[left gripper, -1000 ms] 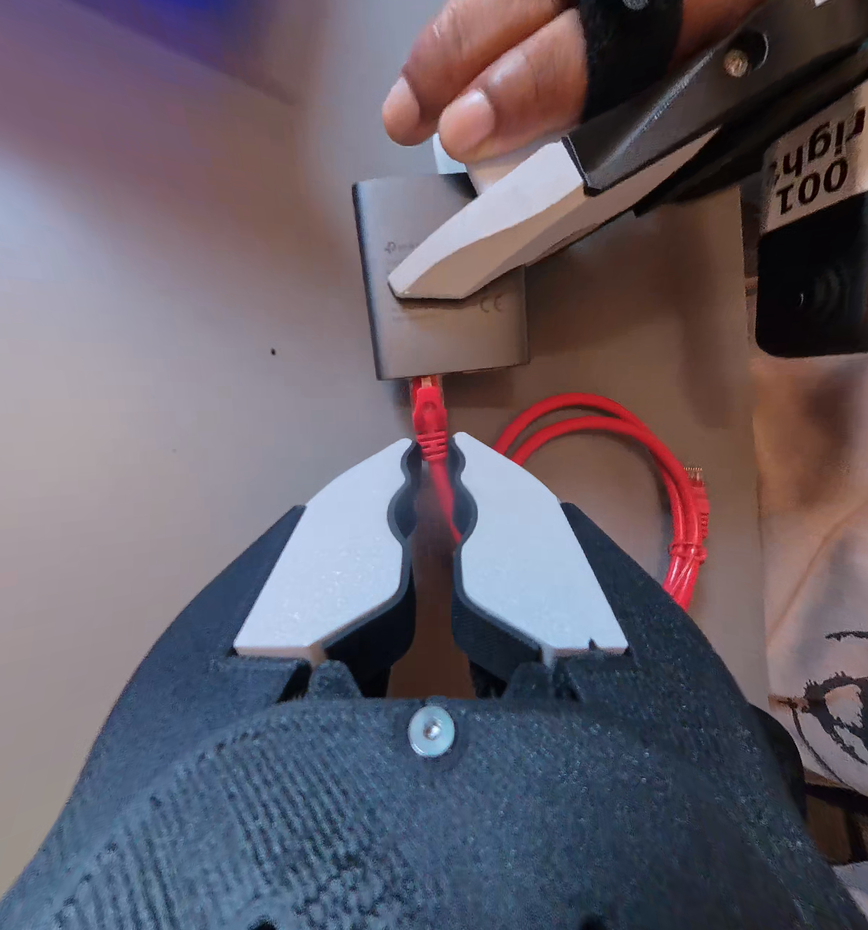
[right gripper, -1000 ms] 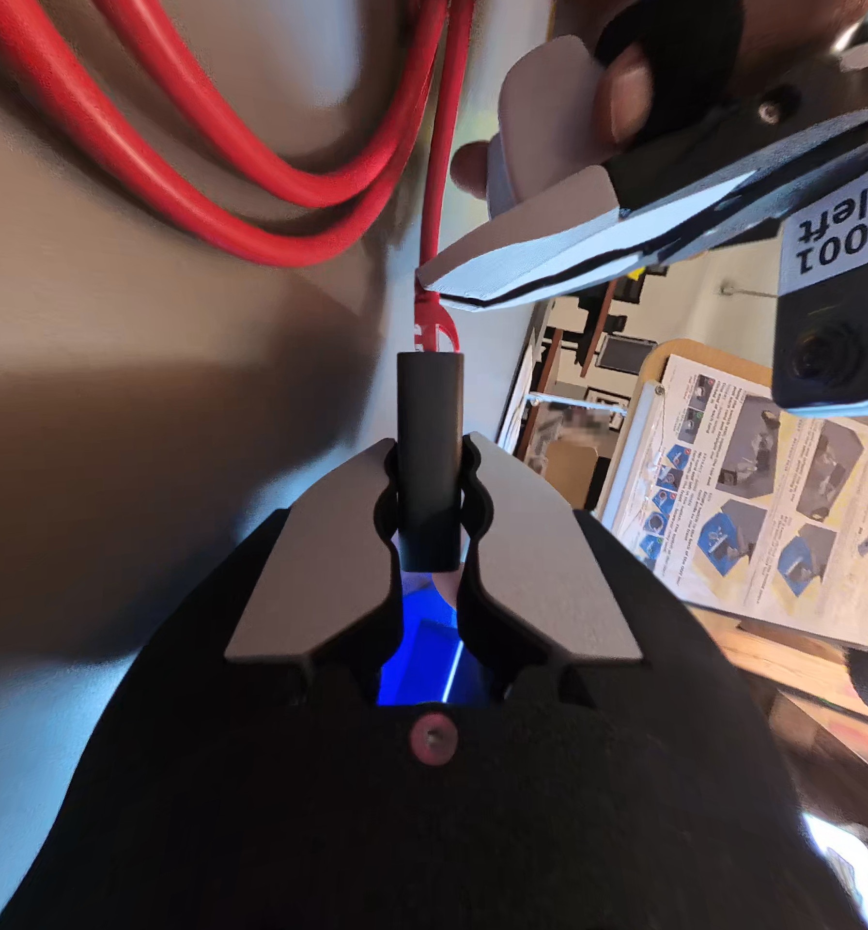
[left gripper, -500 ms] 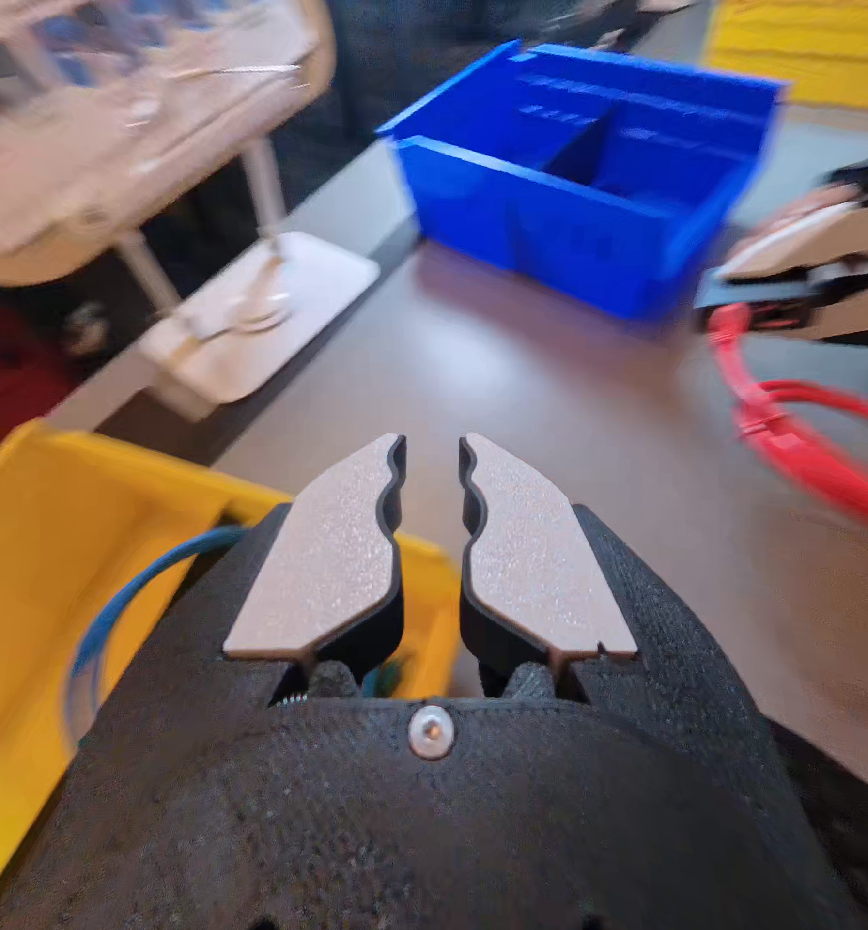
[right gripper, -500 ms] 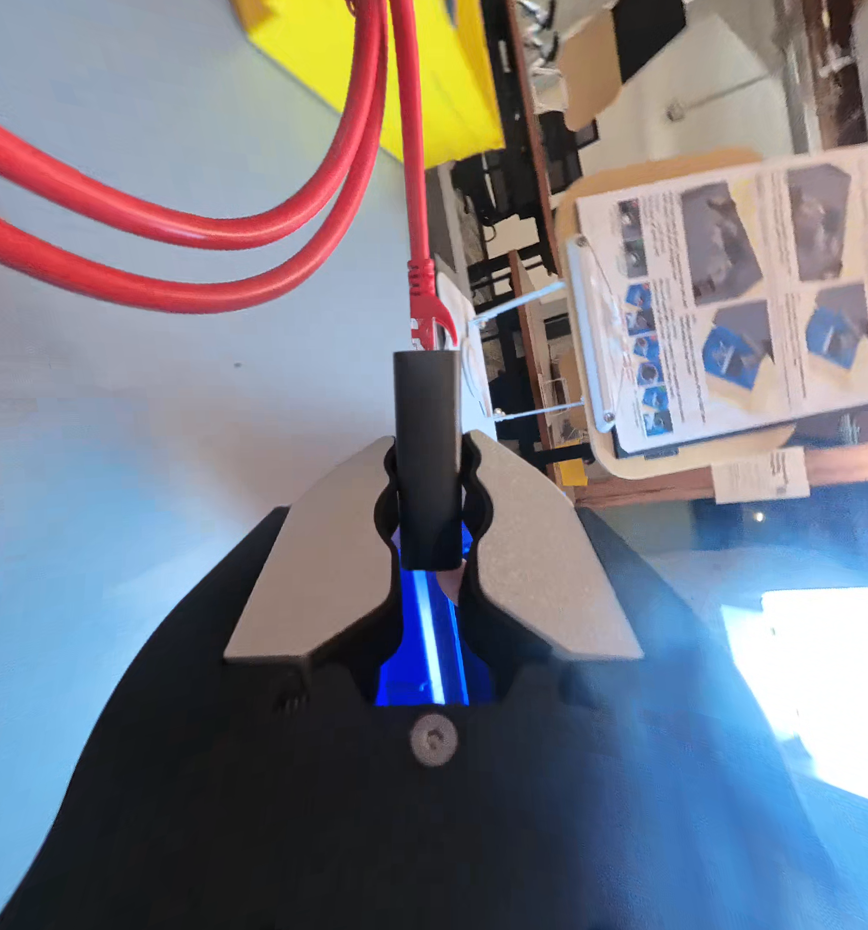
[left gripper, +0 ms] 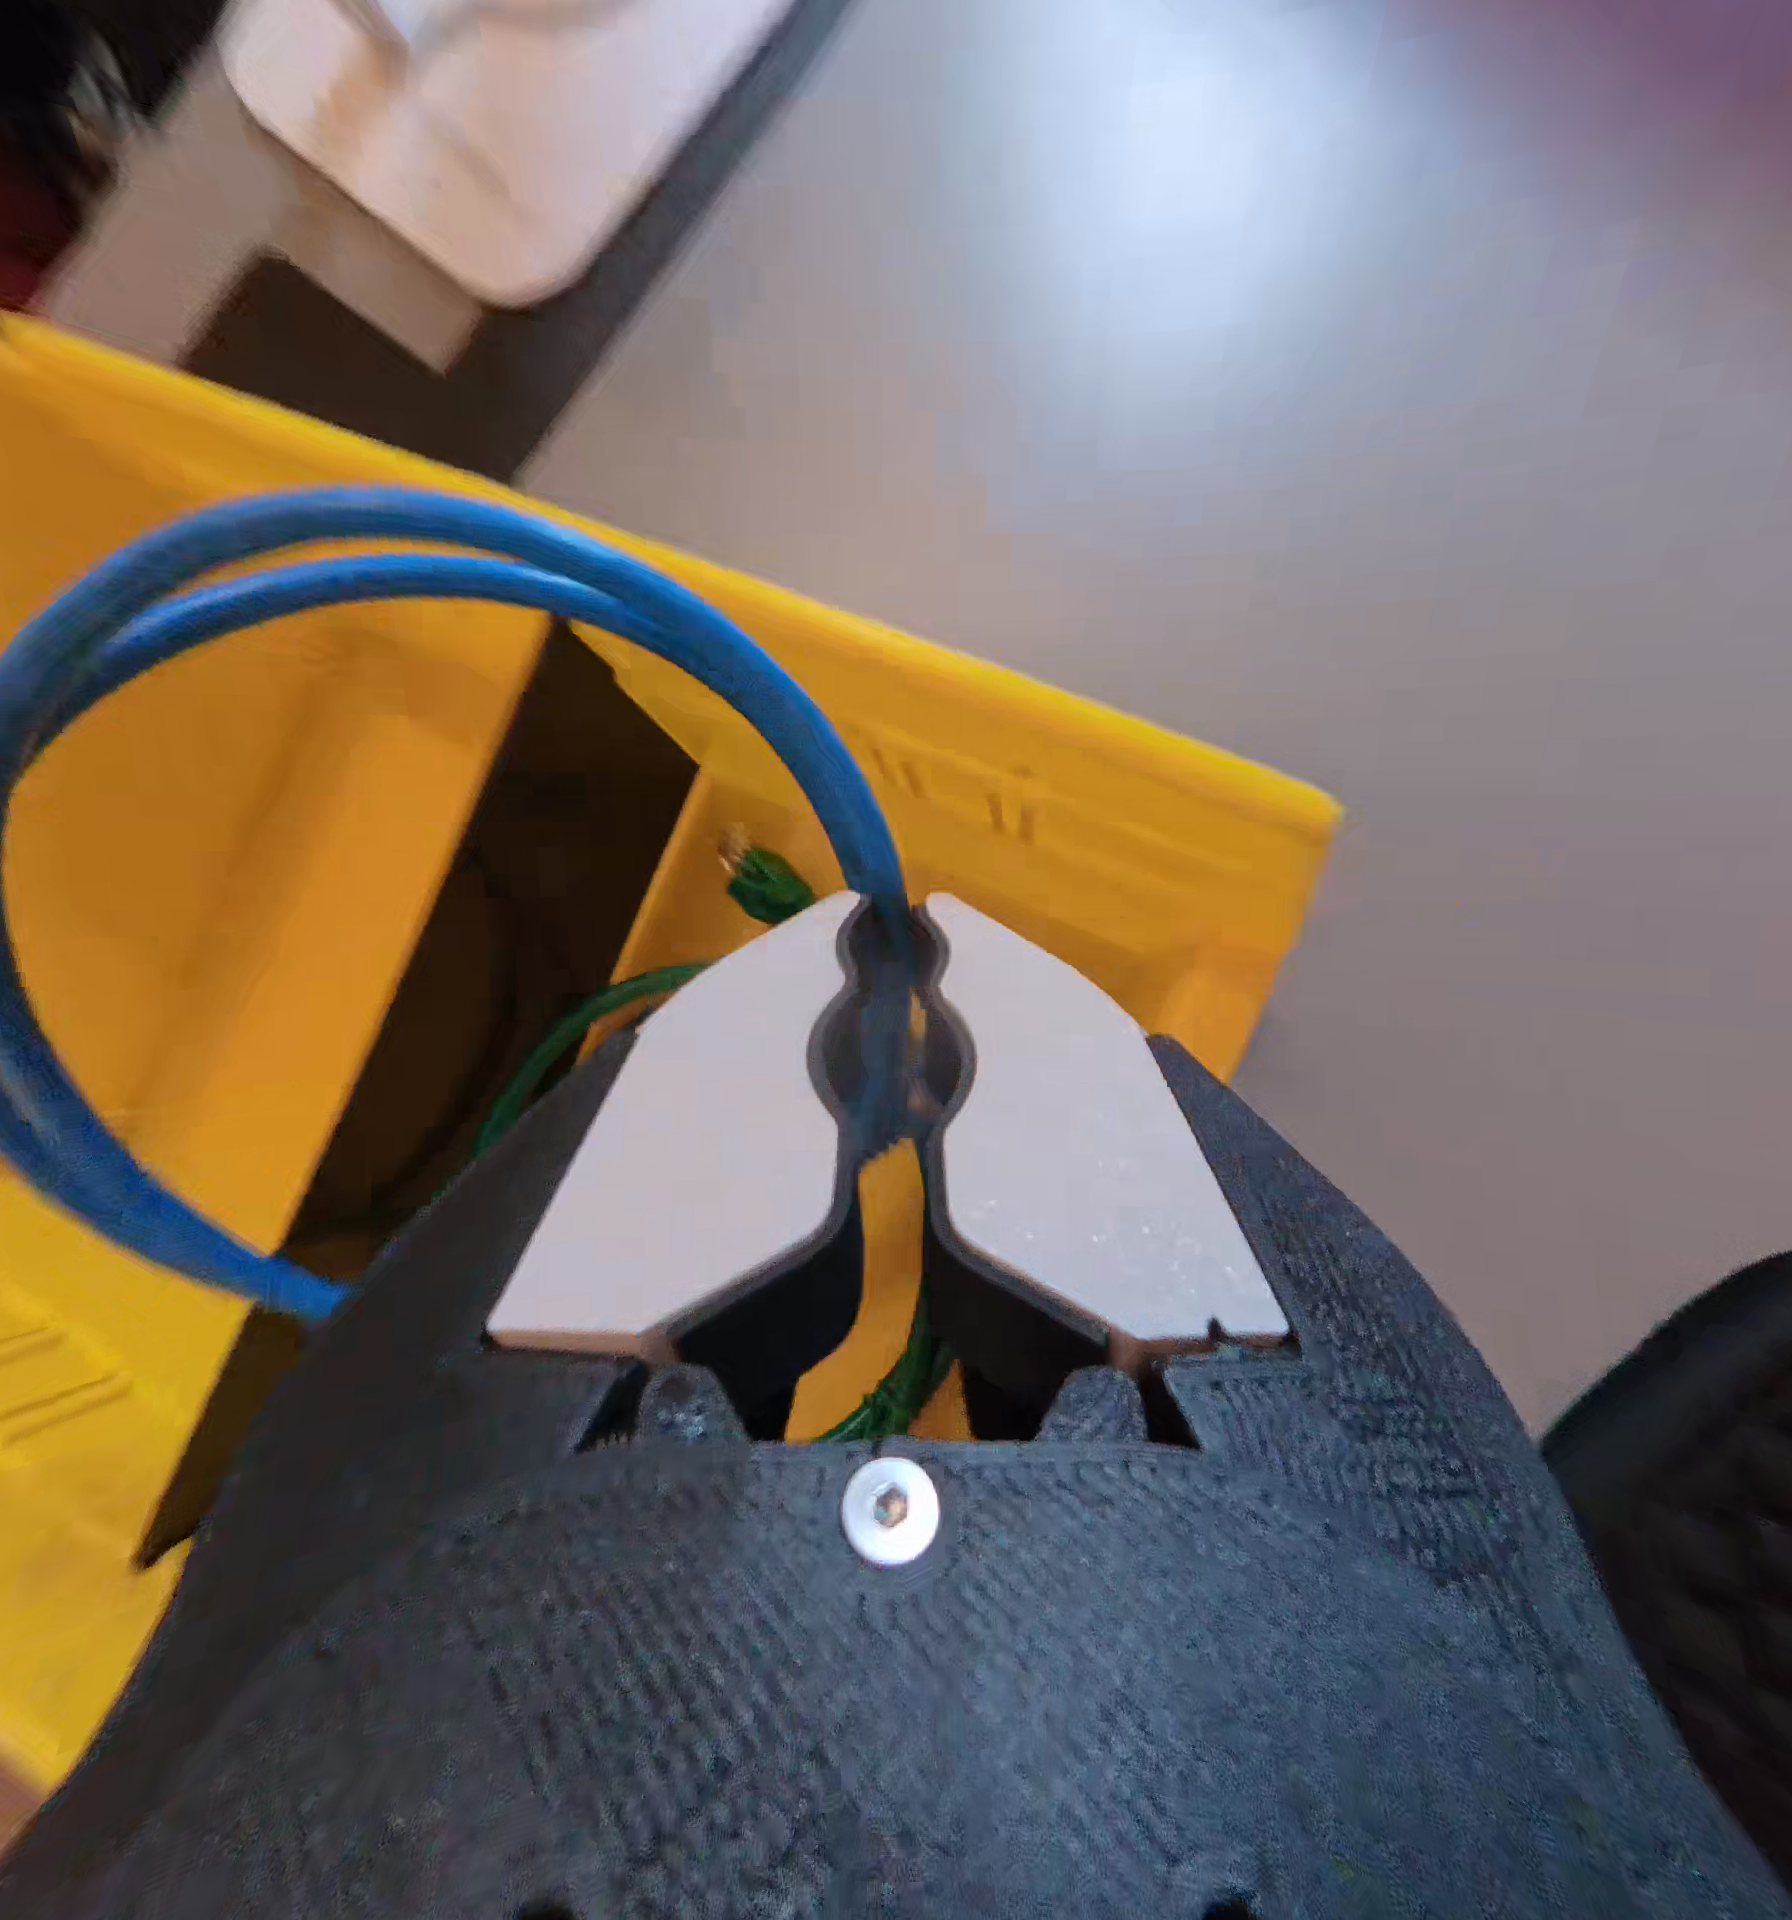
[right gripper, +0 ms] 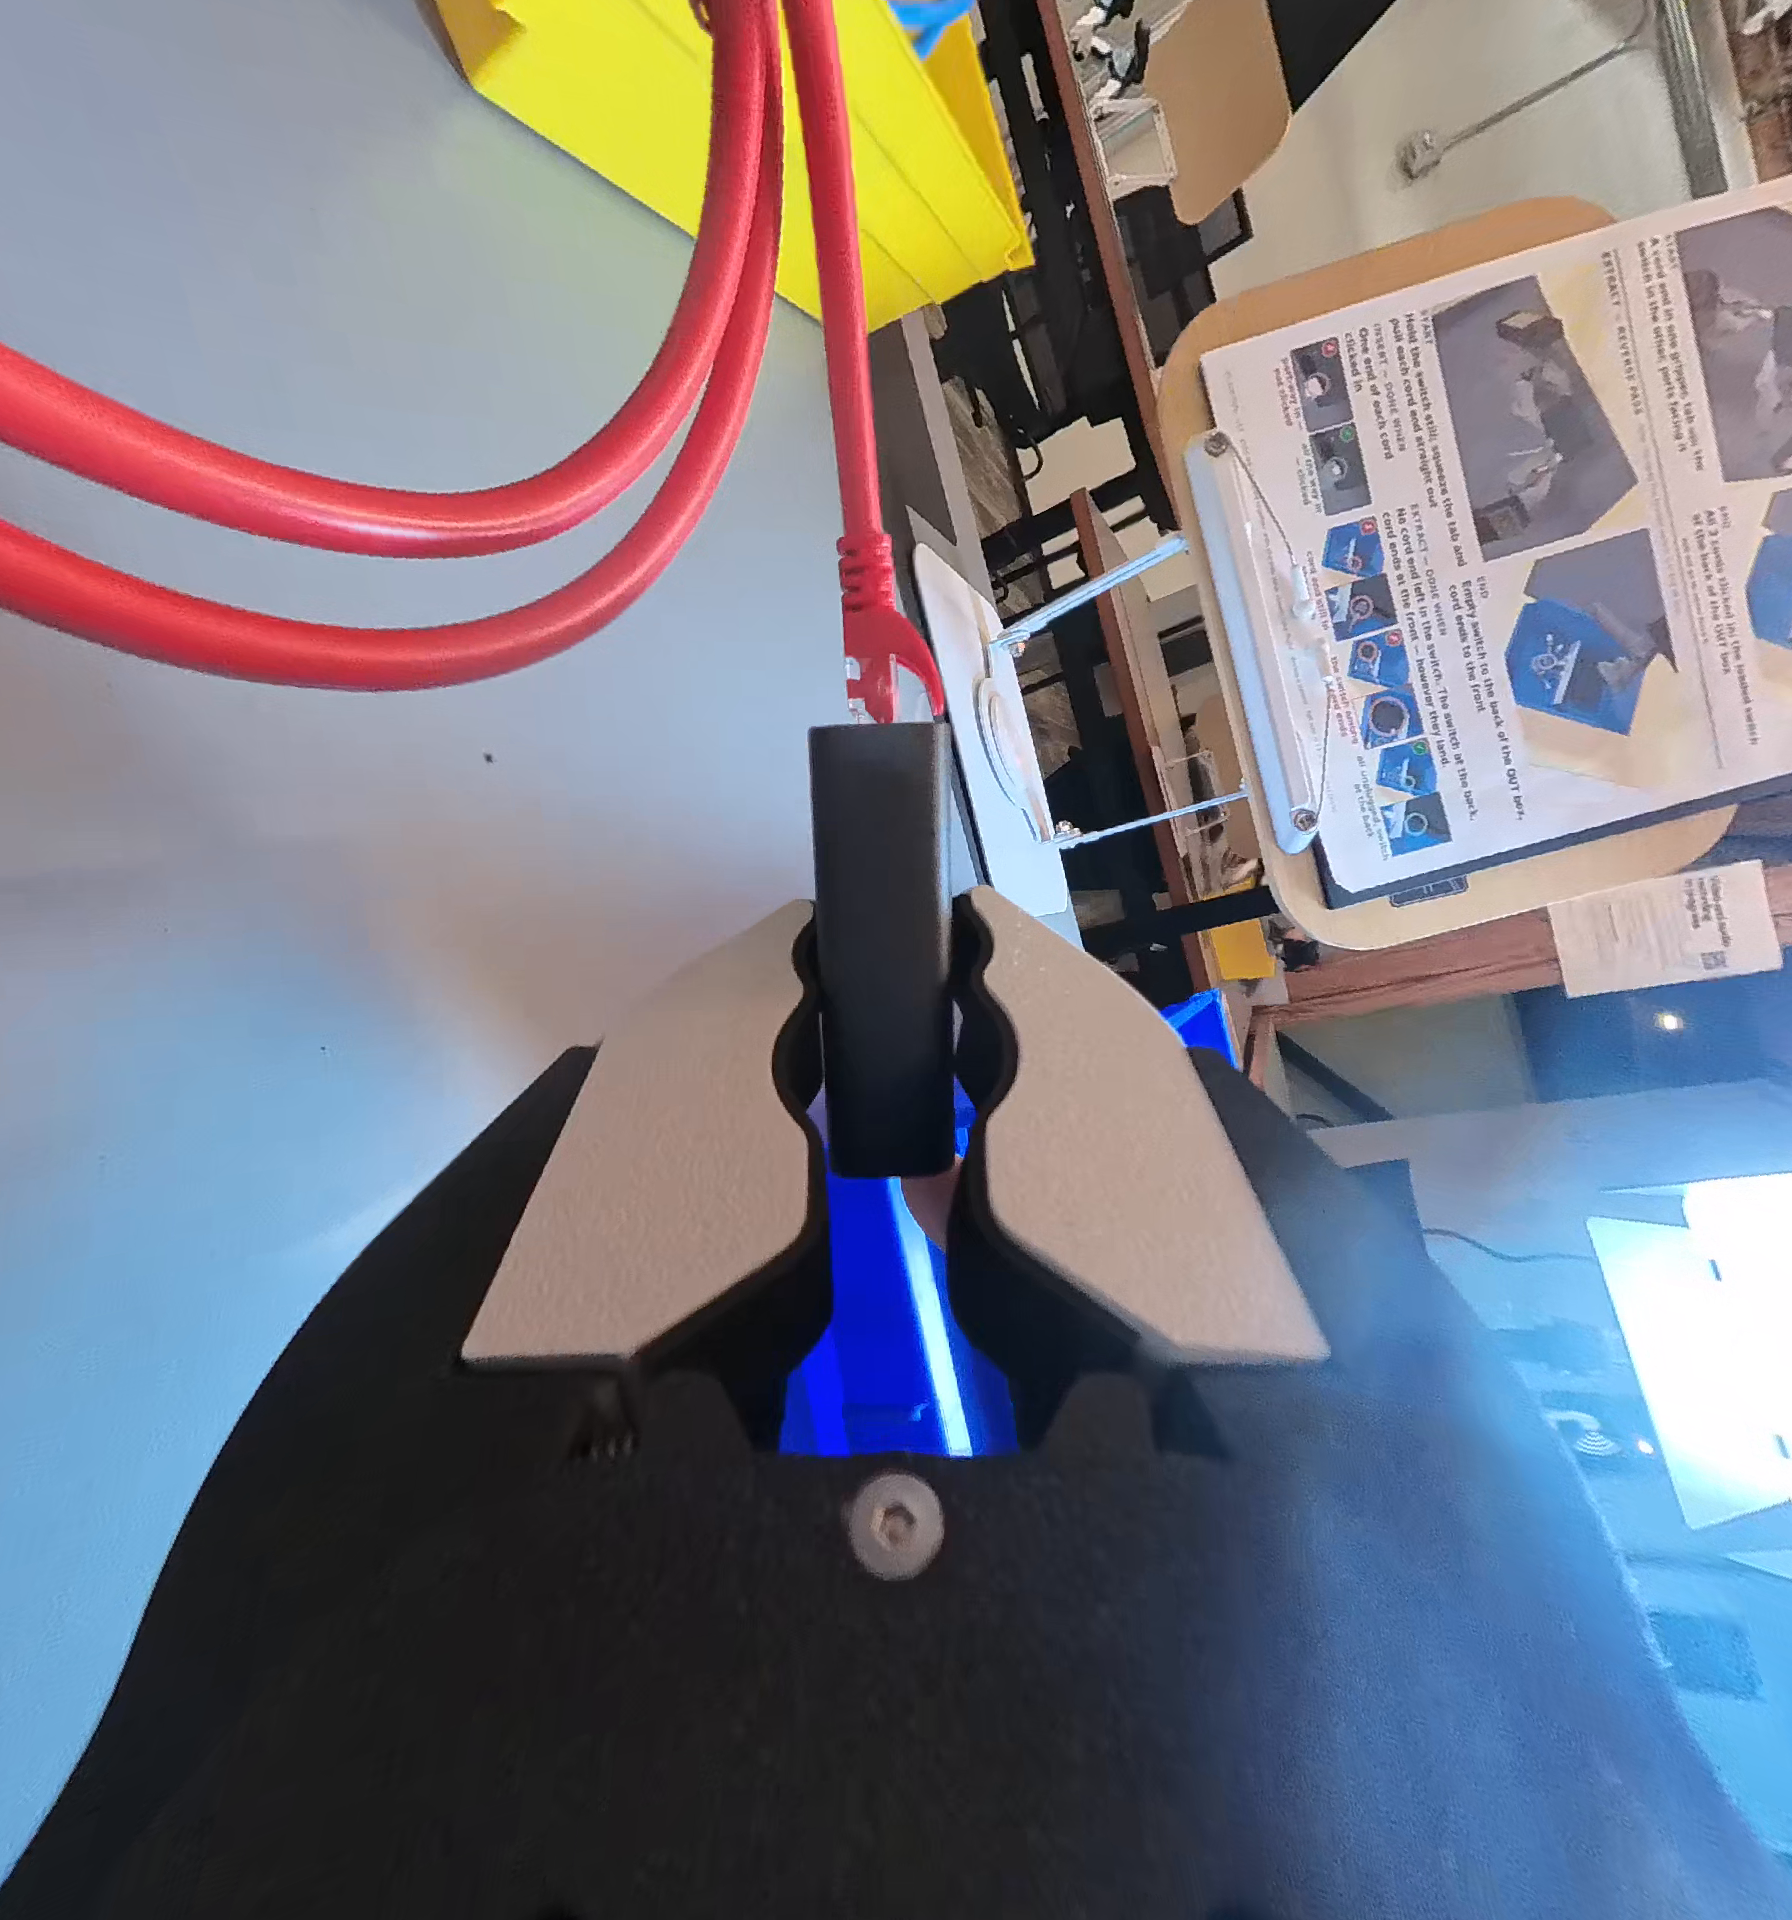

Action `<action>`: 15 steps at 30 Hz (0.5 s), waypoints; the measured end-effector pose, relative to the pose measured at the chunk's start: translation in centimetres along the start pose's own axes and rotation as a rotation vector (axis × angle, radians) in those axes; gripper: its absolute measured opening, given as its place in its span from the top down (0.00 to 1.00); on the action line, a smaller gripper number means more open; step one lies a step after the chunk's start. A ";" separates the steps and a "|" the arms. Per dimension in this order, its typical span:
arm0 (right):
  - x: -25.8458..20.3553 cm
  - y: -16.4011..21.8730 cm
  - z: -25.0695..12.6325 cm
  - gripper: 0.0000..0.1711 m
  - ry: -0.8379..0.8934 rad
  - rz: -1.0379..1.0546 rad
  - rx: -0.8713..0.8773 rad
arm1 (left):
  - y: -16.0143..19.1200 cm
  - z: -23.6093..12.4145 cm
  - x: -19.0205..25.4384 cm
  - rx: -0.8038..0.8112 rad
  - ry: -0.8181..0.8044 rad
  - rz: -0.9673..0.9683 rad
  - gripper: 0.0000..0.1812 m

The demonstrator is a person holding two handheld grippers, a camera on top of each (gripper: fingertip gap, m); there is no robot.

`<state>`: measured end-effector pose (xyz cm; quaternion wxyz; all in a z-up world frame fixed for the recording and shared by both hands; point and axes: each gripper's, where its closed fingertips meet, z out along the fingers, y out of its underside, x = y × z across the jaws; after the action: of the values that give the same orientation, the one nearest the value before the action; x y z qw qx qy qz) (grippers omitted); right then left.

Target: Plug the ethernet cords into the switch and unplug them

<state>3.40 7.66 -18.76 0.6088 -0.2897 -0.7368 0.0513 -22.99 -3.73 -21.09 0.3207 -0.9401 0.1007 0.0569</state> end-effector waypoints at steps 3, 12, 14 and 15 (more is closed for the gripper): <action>0.7 0.0 -0.1 0.87 0.010 0.041 0.014 | -4.8 -6.5 1.1 0.285 0.059 -0.015 0.96; 3.2 0.0 -1.1 0.87 0.079 0.108 0.033 | -12.1 -16.9 11.3 0.734 0.334 0.123 0.97; 3.8 0.1 -1.5 0.87 0.097 0.122 0.039 | -12.5 -15.7 12.7 0.715 0.373 0.128 0.97; 4.0 0.1 -1.6 0.87 0.103 0.129 0.043 | -12.6 -14.9 13.3 0.704 0.387 0.126 0.97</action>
<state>4.59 9.26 -14.92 0.6474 -0.3257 -0.6830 0.0915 -6.61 -5.16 -4.13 0.5940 -0.7582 0.2300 -0.1394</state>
